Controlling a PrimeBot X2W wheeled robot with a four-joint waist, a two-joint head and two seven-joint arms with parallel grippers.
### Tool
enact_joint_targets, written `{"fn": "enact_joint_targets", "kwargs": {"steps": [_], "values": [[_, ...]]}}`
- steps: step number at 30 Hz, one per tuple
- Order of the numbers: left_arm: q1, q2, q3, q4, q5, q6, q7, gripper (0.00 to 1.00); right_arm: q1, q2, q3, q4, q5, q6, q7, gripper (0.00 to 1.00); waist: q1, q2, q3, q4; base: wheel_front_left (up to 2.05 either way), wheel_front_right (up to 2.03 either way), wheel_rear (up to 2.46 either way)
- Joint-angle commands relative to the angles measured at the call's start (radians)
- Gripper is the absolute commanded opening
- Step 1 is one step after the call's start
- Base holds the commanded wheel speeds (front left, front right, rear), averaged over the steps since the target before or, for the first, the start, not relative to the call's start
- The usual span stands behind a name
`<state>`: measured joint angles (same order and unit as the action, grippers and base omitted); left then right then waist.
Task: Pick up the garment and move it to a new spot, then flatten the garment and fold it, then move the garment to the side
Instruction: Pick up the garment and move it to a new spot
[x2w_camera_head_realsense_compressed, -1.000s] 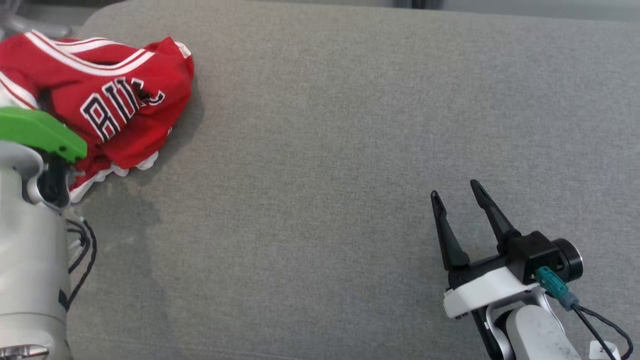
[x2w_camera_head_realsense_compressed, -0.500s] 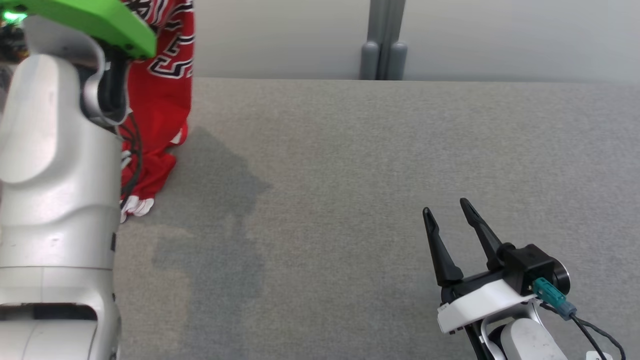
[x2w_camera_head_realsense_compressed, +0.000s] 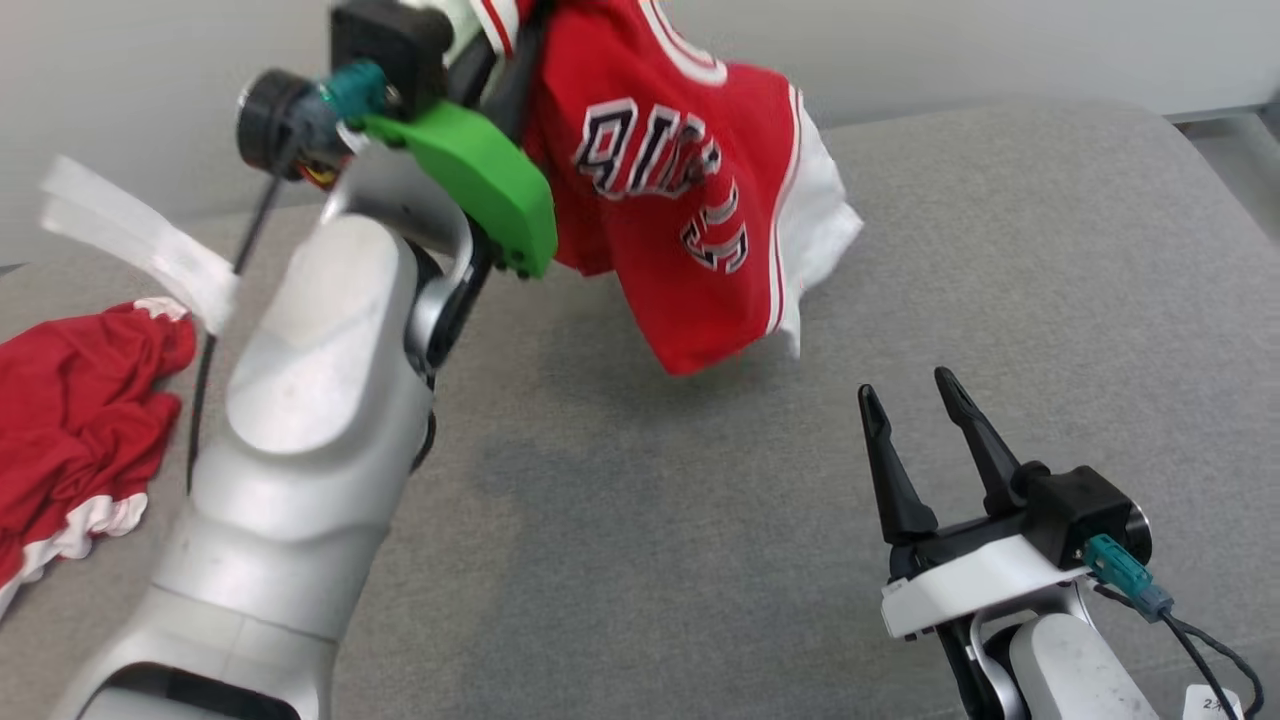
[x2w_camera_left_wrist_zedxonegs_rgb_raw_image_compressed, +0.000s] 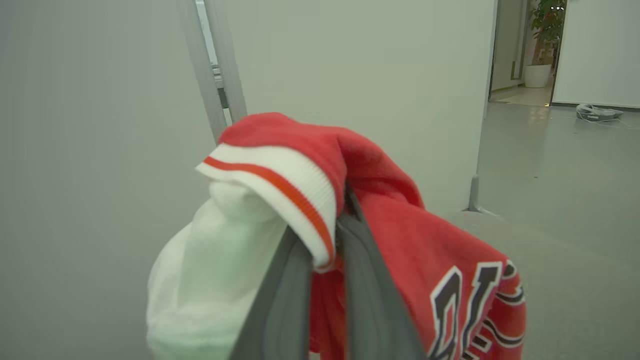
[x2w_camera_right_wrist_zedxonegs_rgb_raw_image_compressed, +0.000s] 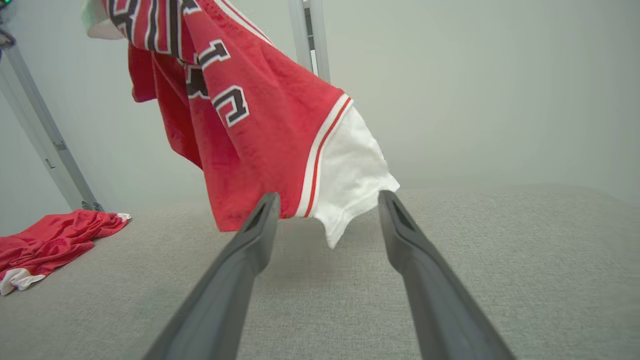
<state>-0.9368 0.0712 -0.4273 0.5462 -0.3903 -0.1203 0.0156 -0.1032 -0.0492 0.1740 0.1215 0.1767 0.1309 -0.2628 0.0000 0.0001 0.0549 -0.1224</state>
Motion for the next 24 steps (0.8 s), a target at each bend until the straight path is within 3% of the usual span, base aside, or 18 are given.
{"fn": "enact_joint_targets", "kwargs": {"steps": [1, 3, 9, 10, 11, 12, 19, 24], "values": [[0.035, 0.014, -0.023, 0.012, 0.034, 0.003, -0.014, 0.0, -0.015, -0.002, -0.001, -0.007, 0.005, 0.0, -0.003, 1.0, 0.0, -0.0001, 0.05, -0.058, 0.0, 0.0, 0.0], [0.087, 0.016, -0.065, 0.036, 0.07, 0.009, -0.029, 0.0, -0.021, -0.002, -0.007, -0.012, 0.007, 0.0, -0.003, 1.0, 0.0, -0.0001, 0.064, -0.065, 0.0, 0.0, 0.0], [0.253, -0.004, -0.104, 0.096, 0.02, 0.005, -0.085, 0.0, -0.028, -0.002, -0.016, -0.017, 0.011, 0.0, -0.003, 1.0, 0.0, -0.0001, 0.087, -0.068, 0.0, 0.0, 0.0], [0.277, -0.008, -0.106, 0.105, 0.001, 0.003, -0.097, 0.13, -0.03, -0.002, -0.019, -0.018, 0.011, 0.0, -0.003, 1.0, 0.0, -0.0001, 0.091, -0.064, 0.0, 0.0, 0.0], [0.297, -0.009, -0.104, 0.114, -0.017, 0.002, -0.104, 0.34, -0.03, -0.002, -0.02, -0.017, 0.012, 0.0, -0.003, 1.0, 0.0, -0.0001, 0.092, -0.061, 0.0, 0.0, 0.0], [0.321, -0.009, -0.101, 0.121, -0.038, 0.0, -0.116, 1.0, -0.03, -0.002, -0.017, -0.013, 0.013, 0.0, -0.003, 1.0, 0.0, -0.0001, 0.092, -0.056, 0.0, 0.0, 0.0], [0.424, -0.015, -0.063, 0.099, -0.157, -0.006, -0.209, 1.0, -0.008, -0.002, -0.015, 0.003, 0.008, 0.0, -0.003, 1.0, 0.0, -0.0001, 0.05, -0.02, 0.0, 0.0, 0.0], [0.531, 0.019, 0.013, -0.003, -0.195, 0.011, -0.272, 1.0, 0.013, -0.002, -0.022, 0.009, 0.0, 0.0, -0.003, 1.0, 0.0, -0.0001, 0.009, 0.008, 0.0, 0.0, 0.0]]}}
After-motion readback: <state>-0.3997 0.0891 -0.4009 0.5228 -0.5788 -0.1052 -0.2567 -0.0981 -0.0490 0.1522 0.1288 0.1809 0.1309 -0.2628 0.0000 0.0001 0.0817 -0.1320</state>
